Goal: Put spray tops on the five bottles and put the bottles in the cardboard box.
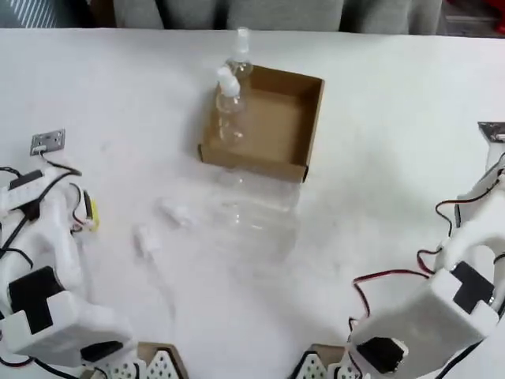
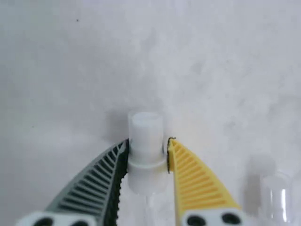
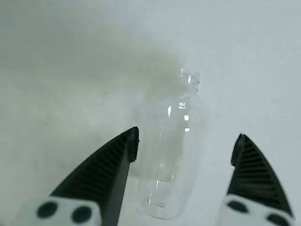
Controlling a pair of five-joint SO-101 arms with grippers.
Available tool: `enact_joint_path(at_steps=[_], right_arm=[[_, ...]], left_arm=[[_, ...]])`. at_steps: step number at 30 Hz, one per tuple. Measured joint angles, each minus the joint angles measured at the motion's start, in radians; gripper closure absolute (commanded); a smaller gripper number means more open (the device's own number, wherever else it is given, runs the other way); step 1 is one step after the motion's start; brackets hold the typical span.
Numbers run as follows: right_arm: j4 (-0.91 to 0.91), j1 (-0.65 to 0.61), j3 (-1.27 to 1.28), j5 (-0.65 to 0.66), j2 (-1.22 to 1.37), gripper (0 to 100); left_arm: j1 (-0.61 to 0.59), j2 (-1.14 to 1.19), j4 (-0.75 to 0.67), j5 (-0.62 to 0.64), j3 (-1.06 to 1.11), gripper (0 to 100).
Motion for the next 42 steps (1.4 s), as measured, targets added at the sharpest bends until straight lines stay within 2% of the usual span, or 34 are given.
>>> enact_joint_path(at_steps=[8,22,30,33,36,38,42], right_arm=[[0.006,0.011,-0.006,0.037,0.117,71.1],[-0.072,0.011,-0.008,0.037,0.144,71.1],[-0.078,0.009,-0.025,0.058,0.242,71.3],[-0.077,0.011,-0.055,0.081,0.272,79.0],[-0.077,0.014,-0.1,0.087,0.302,99.5],[-0.084,0.018,-0.14,0.089,0.322,95.0],[-0.012,0.025,-0.233,0.089,0.334,98.1]], left_arm=[[0.0,0.0,0.0,0.0,0.0,97],[0.0,0.0,0.0,0.0,0.0,97],[0.0,0.0,0.0,0.0,0.0,97],[0.0,0.0,0.0,0.0,0.0,97],[0.0,0.0,0.0,0.0,0.0,97],[0.0,0.0,0.0,0.0,0.0,97],[0.0,0.0,0.0,0.0,0.0,97]])
